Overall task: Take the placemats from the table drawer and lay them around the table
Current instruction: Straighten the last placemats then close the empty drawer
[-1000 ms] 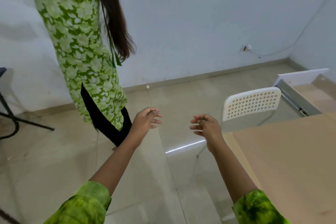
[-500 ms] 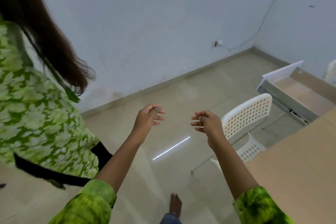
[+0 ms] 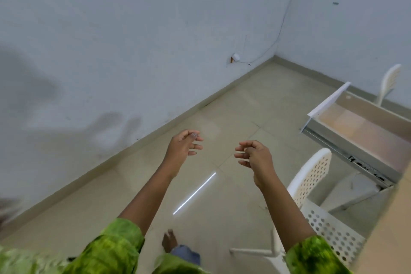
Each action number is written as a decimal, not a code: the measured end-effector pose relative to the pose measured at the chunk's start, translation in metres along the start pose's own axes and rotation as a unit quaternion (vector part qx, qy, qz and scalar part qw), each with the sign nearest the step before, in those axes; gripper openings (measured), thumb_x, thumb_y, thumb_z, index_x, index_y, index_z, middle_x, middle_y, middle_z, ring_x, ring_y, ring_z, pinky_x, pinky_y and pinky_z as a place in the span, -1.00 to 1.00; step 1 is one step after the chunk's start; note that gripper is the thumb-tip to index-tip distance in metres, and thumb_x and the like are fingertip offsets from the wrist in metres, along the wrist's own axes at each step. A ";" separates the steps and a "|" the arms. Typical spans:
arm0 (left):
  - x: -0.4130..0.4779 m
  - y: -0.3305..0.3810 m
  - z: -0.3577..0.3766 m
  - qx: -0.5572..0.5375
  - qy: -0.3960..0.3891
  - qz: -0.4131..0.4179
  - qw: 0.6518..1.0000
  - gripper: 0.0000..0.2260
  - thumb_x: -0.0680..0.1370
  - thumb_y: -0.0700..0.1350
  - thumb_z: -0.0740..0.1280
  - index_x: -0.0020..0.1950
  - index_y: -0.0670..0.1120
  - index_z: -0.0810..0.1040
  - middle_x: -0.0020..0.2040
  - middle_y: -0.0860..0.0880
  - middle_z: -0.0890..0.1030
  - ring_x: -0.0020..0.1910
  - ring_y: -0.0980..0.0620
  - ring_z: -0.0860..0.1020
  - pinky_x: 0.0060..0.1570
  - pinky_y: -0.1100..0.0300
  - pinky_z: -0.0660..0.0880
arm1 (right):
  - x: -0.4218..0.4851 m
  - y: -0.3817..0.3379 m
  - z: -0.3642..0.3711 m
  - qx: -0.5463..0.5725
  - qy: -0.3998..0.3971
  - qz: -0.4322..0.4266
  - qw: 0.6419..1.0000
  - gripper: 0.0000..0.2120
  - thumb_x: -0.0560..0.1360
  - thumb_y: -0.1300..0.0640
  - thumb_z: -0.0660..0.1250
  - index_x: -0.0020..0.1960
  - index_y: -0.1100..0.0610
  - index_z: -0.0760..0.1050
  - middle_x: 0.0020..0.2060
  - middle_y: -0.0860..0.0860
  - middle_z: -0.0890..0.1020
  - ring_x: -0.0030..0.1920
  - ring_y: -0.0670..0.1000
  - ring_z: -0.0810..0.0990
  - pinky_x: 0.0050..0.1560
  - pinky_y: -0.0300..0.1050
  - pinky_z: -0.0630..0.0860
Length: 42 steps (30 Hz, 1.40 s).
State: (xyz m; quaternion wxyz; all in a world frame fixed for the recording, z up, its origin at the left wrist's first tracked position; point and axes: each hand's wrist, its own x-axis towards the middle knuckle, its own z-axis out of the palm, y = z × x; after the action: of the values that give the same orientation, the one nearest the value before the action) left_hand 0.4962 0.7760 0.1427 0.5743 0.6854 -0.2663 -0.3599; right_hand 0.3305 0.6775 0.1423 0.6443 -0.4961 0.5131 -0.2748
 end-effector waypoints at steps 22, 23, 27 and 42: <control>0.347 0.069 0.168 0.067 -0.323 0.019 0.944 -0.84 0.60 -0.16 0.17 0.04 -0.10 0.53 -0.08 -0.03 0.62 -0.18 -0.01 0.59 -0.22 0.21 0.46 | 0.263 -0.087 -0.040 0.116 0.288 0.016 0.950 -0.74 0.51 0.39 0.03 -0.13 0.15 0.44 -0.20 0.08 0.55 -0.29 0.00 0.52 -0.28 -0.18 0.42; 0.361 0.073 0.187 0.069 -0.333 0.013 0.940 -0.85 0.60 -0.16 0.17 0.02 -0.08 0.53 -0.10 -0.02 0.62 -0.19 0.00 0.58 -0.23 0.21 0.45 | 0.279 -0.092 -0.052 0.118 0.297 0.023 0.947 -0.74 0.51 0.39 0.04 -0.14 0.15 0.44 -0.20 0.08 0.55 -0.29 0.00 0.52 -0.28 -0.17 0.43; 0.405 0.086 0.256 0.090 -0.375 -0.001 0.923 -0.85 0.60 -0.17 0.16 0.00 -0.08 0.52 -0.10 -0.03 0.61 -0.22 0.01 0.57 -0.25 0.23 0.43 | 0.325 -0.109 -0.095 0.142 0.342 0.041 0.928 -0.76 0.51 0.39 0.03 -0.08 0.19 0.44 -0.21 0.08 0.55 -0.30 0.01 0.52 -0.27 -0.16 0.43; 0.565 0.103 0.450 0.177 -0.566 -0.018 0.805 -0.83 0.60 -0.11 0.18 0.07 -0.11 0.54 0.00 -0.09 0.63 -0.14 -0.05 0.60 -0.16 0.15 0.48 | 0.453 -0.133 -0.176 0.280 0.536 0.086 0.792 -0.77 0.50 0.40 0.03 -0.03 0.23 0.43 -0.25 0.11 0.52 -0.36 0.04 0.48 -0.31 -0.16 0.38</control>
State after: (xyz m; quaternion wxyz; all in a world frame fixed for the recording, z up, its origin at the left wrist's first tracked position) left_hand 0.4795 0.0479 0.1007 0.1835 0.4543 -0.5907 -0.6411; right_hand 0.3331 0.1761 0.0923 0.3976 -0.0214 0.7172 -0.5719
